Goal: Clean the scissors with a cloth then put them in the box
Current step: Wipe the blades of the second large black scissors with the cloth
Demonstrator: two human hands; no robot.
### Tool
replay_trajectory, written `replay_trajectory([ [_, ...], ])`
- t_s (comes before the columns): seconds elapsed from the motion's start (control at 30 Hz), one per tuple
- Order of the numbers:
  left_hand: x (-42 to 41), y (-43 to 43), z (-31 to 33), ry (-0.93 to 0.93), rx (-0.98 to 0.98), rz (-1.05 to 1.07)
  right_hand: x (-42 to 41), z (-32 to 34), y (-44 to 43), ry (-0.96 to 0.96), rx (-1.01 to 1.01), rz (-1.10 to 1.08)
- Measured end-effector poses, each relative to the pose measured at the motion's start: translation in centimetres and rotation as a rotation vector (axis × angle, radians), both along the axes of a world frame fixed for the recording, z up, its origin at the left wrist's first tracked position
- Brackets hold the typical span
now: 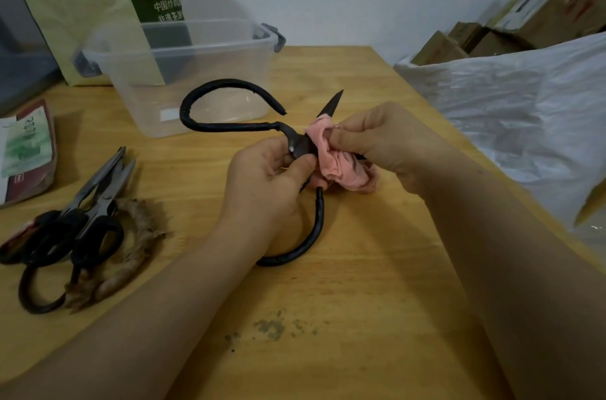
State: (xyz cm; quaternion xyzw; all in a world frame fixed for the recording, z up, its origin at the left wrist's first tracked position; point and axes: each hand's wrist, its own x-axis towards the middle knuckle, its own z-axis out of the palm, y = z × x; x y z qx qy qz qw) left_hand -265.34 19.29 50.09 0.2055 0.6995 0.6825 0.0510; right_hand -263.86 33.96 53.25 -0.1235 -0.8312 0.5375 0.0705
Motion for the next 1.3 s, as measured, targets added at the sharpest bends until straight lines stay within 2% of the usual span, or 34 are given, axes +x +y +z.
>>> replay_trajectory([
  [0.1, 0.2, 0.0, 0.2, -0.004, 0.001, -0.005, 0.1, 0.1, -0.2, 0.047, -0.032, -0.025],
  [0.27, 0.4, -0.1, 0.3, 0.019, -0.017, -0.006, -0.3, 0.4, 0.2, 0.189, -0.253, -0.189],
  [0.43, 0.4, -0.3, 0.2, 0.020, 0.017, 0.042, 0.2, 0.0, -0.5, 0.078, -0.163, -0.011],
  [0.63, 0.7, 0.1, 0.5, -0.024, 0.023, -0.005, -0.3, 0.3, 0.4, 0.229, -0.261, -0.235],
  [0.8, 0.4, -0.3, 0.5, -0.037, 0.068, 0.019, 0.2, 0.0, -0.8, 0.099, -0.093, 0.003],
  [0.97, 0.7, 0.1, 0.4, -0.057, 0.056, -0.049, -0.5, 0.2, 0.8, 0.243, -0.207, -0.247],
  [1.03, 0.7, 0.1, 0.2, -0.051, 0.048, -0.038, -0.5, 0.0, 0.9, 0.234, -0.203, -0.228],
  [1.17, 0.2, -0.2, 0.3, -0.085, 0.091, 0.012, -0.4, -0.5, -0.5, 0.122, -0.033, -0.041],
  [1.3, 0.6, 0.0, 0.3, -0.095, 0.061, -0.034, -0.9, -0.2, 0.7, 0.238, -0.137, -0.256],
])
